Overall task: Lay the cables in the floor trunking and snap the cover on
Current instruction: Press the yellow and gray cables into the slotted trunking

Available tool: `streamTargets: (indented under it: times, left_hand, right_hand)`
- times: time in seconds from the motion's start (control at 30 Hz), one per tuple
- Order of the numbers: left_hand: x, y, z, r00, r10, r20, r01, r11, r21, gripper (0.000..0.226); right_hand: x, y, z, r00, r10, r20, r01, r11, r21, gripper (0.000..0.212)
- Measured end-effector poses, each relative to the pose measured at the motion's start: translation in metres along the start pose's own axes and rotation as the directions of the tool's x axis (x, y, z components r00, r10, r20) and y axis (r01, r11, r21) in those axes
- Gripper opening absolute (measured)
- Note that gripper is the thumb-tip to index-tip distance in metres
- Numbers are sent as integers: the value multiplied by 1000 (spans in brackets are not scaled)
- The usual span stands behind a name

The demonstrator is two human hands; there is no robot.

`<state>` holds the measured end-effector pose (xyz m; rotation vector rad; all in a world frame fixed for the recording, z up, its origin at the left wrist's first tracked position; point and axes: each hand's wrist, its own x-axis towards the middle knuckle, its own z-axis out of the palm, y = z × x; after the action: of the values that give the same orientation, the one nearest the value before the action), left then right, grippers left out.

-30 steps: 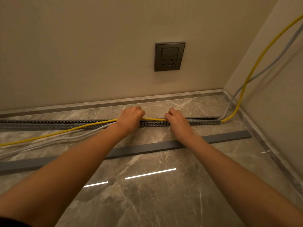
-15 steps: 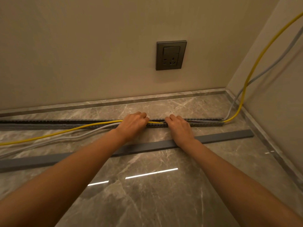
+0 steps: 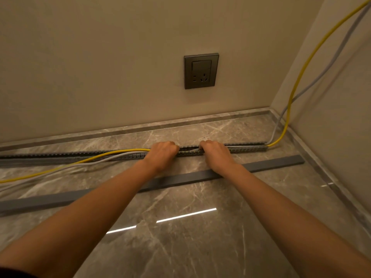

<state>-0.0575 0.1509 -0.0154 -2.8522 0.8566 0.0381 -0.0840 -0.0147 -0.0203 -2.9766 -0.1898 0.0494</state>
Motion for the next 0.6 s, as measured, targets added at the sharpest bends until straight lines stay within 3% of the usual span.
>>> streamTargets:
  times: [0.4,0.6]
  left_hand:
    - [2,5,-4,998,-53,30,55,997,-49,23]
    - [-18,-20,11,986,-21,-163,-27,959,-283,20]
  right_hand:
    - [1,-18,-3,998,46,-37,-48,997,-59,25]
    - [2,-23,0,998,12,-54,-17,995,-102,29]
